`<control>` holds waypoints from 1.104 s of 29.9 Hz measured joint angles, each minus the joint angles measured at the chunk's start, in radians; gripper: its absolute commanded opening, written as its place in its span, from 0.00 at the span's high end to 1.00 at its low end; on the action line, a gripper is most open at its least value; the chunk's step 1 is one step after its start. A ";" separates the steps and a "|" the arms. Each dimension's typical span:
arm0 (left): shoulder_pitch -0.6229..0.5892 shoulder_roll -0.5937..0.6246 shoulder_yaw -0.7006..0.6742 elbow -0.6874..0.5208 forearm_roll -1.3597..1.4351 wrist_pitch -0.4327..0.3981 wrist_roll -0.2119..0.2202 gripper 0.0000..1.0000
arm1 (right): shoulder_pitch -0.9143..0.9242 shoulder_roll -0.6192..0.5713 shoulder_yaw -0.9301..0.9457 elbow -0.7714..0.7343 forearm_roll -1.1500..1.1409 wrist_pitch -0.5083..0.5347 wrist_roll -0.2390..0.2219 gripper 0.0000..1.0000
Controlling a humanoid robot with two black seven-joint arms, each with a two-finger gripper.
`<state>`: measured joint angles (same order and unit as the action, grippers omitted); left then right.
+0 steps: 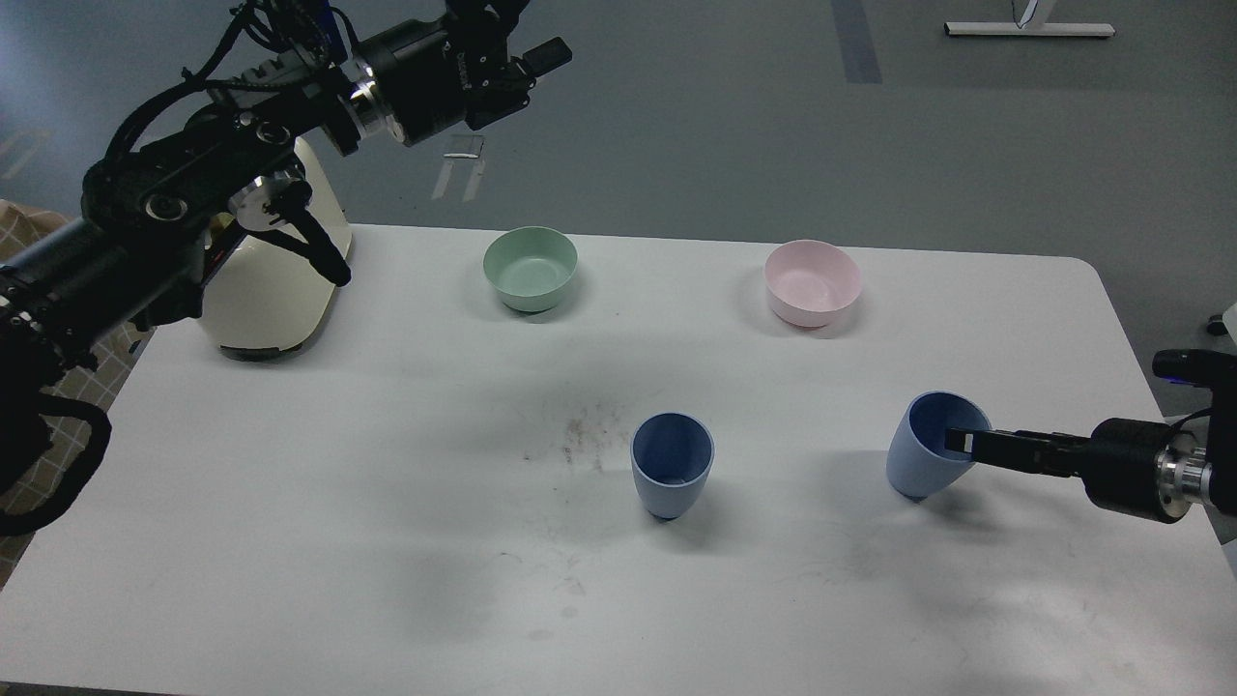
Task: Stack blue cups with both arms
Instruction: 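Reach the right gripper to the other blue cup and grasp it, then lift the blue cup with the right gripper toward the middle cup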
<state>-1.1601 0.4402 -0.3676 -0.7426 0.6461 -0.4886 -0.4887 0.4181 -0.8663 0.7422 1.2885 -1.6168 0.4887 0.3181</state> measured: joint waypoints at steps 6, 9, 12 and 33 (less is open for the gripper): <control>0.000 0.001 -0.008 -0.001 0.000 0.000 0.000 0.04 | 0.024 0.021 0.000 -0.028 0.000 0.000 -0.002 0.24; 0.000 0.001 -0.011 -0.001 0.000 0.000 0.000 0.04 | 0.031 0.032 0.001 -0.036 0.000 0.000 -0.002 0.24; 0.000 0.001 -0.015 -0.002 0.000 0.000 0.000 0.04 | 0.032 0.045 0.000 -0.036 -0.002 0.000 -0.004 0.25; 0.000 0.003 -0.023 -0.009 0.000 0.000 0.000 0.04 | 0.046 0.050 -0.022 -0.030 -0.017 0.000 -0.032 1.00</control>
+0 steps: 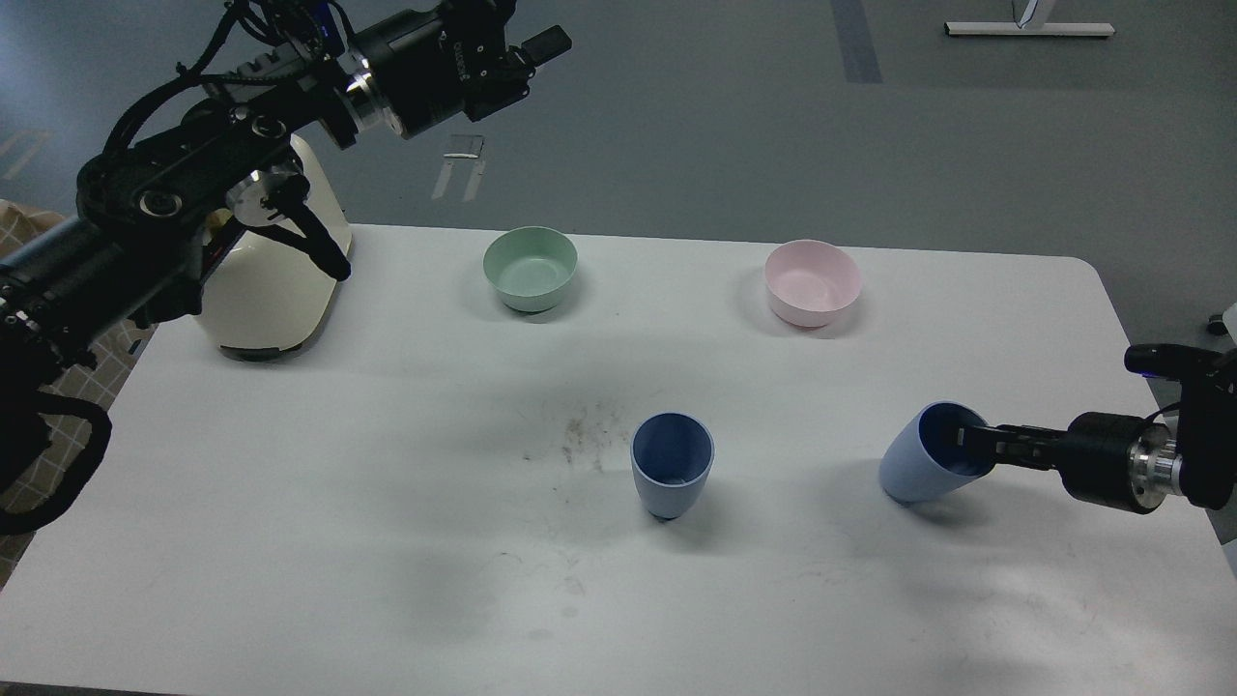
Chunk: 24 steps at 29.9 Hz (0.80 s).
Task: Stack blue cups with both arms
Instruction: 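Lift the blue cup with the right gripper toward the middle cup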
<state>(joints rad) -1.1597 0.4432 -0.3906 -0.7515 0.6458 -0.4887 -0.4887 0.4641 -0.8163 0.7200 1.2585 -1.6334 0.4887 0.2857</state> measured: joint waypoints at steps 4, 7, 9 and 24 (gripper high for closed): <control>0.000 -0.001 -0.001 0.000 0.000 0.000 0.000 0.04 | 0.007 -0.009 0.013 0.006 0.002 0.000 0.000 1.00; 0.000 -0.001 -0.001 0.000 0.000 0.000 0.000 0.04 | 0.012 -0.023 0.071 0.030 0.003 0.000 0.000 1.00; 0.000 -0.001 -0.001 0.000 0.000 0.000 0.000 0.04 | 0.019 -0.043 0.112 0.053 0.003 0.000 0.000 1.00; -0.001 -0.009 0.001 0.011 0.002 0.000 0.000 0.04 | 0.415 0.055 0.086 0.125 -0.068 0.000 -0.018 1.00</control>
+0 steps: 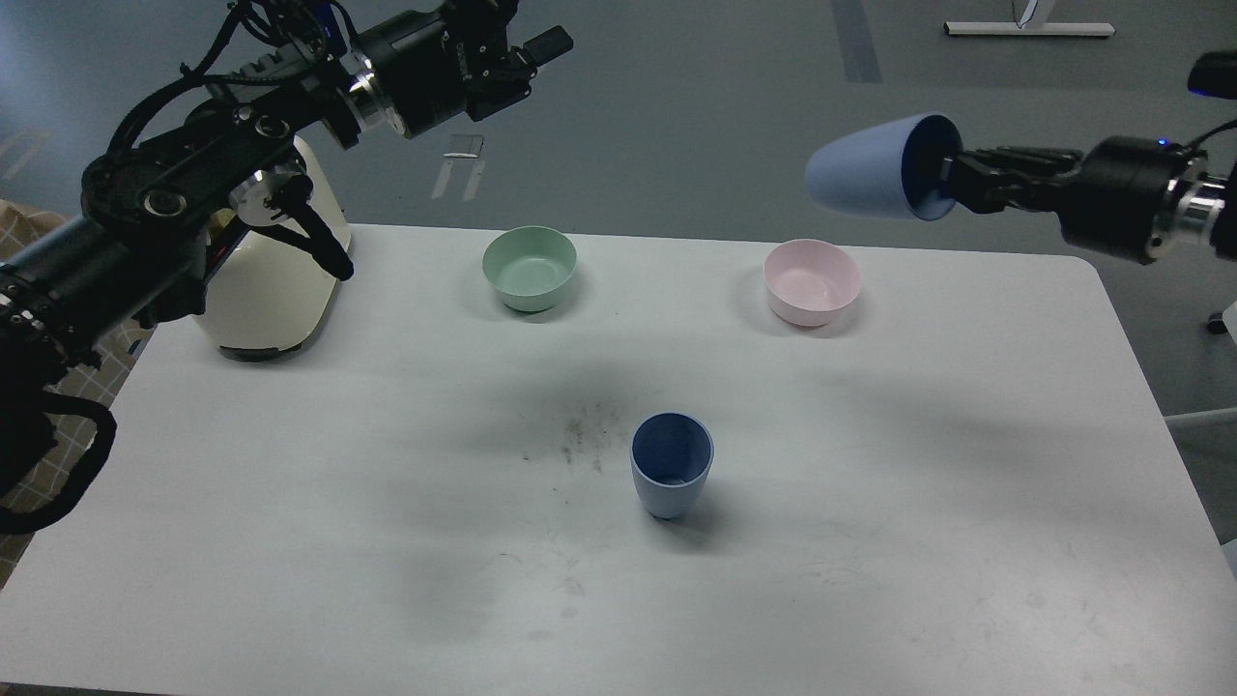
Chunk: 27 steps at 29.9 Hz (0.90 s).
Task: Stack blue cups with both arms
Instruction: 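Lift the blue cup with the right gripper toward the middle cup, then lower the held cup into the middle blue cup with the right gripper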
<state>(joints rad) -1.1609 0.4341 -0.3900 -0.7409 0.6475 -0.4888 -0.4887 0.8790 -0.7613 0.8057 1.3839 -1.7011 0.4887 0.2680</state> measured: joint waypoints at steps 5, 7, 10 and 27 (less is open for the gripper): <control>-0.001 0.000 0.000 0.001 0.000 0.000 0.000 0.04 | 0.093 0.101 -0.052 0.018 -0.085 0.000 -0.015 1.00; -0.002 0.003 0.001 0.001 0.000 0.000 0.000 0.04 | 0.165 0.117 -0.133 0.009 -0.093 0.000 -0.001 1.00; -0.002 0.009 0.002 0.001 0.001 0.000 0.000 0.04 | 0.307 0.125 -0.304 -0.013 -0.094 0.000 0.070 1.00; 0.000 0.011 0.001 0.000 0.001 0.000 0.000 0.04 | 0.637 0.133 -0.776 0.078 -0.023 0.000 0.221 1.00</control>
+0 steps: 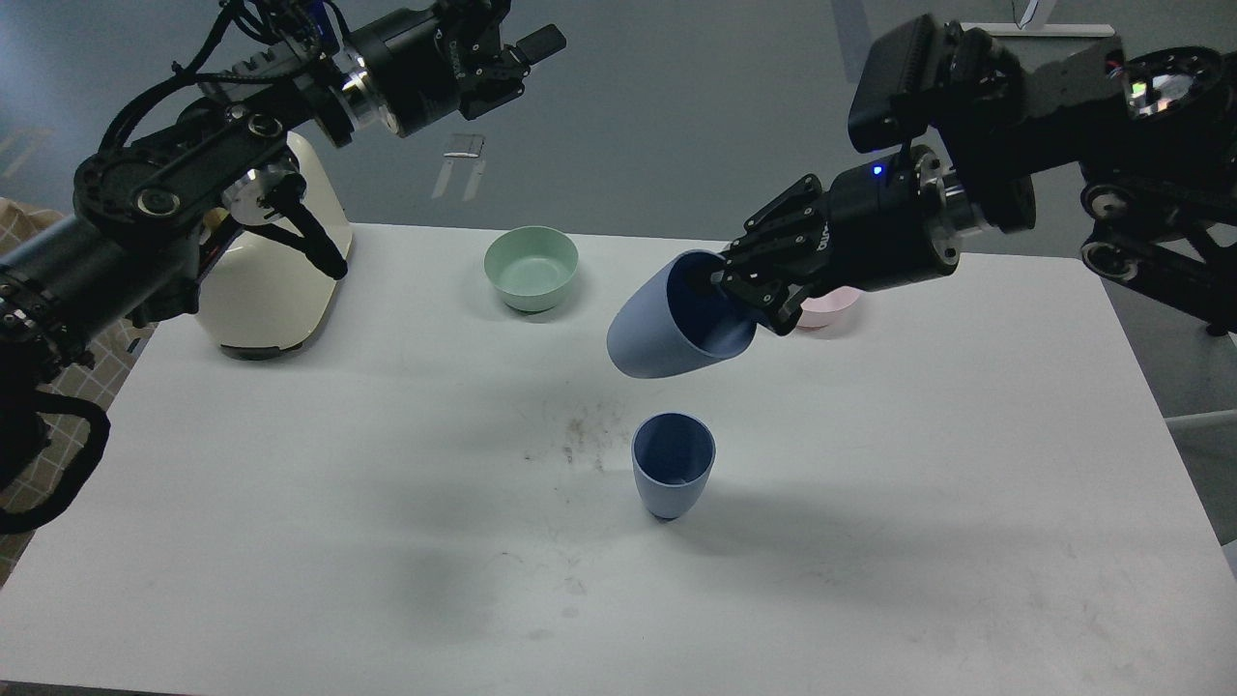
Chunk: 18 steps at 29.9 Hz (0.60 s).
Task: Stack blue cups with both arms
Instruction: 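Lower the held cup into the middle blue cup with the right gripper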
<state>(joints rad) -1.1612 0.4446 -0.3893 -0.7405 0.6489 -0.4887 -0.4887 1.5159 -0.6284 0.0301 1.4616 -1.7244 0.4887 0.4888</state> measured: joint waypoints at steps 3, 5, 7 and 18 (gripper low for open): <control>0.000 0.000 0.001 0.000 0.000 0.000 0.000 0.04 | 0.000 0.001 -0.059 0.004 -0.002 0.000 0.000 1.00; 0.000 -0.001 0.001 0.000 0.000 0.000 0.000 0.04 | 0.000 0.008 -0.082 0.004 -0.003 0.000 0.000 1.00; 0.000 -0.001 0.001 0.000 0.000 0.000 0.000 0.04 | 0.000 0.018 -0.089 0.002 -0.004 0.000 0.000 1.00; 0.002 -0.002 -0.002 0.001 -0.002 0.000 0.000 0.04 | -0.016 0.073 -0.139 -0.017 -0.044 0.000 0.000 1.00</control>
<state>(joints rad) -1.1597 0.4422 -0.3910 -0.7398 0.6474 -0.4887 -0.4887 1.4994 -0.5550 -0.1087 1.4448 -1.7680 0.4887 0.4887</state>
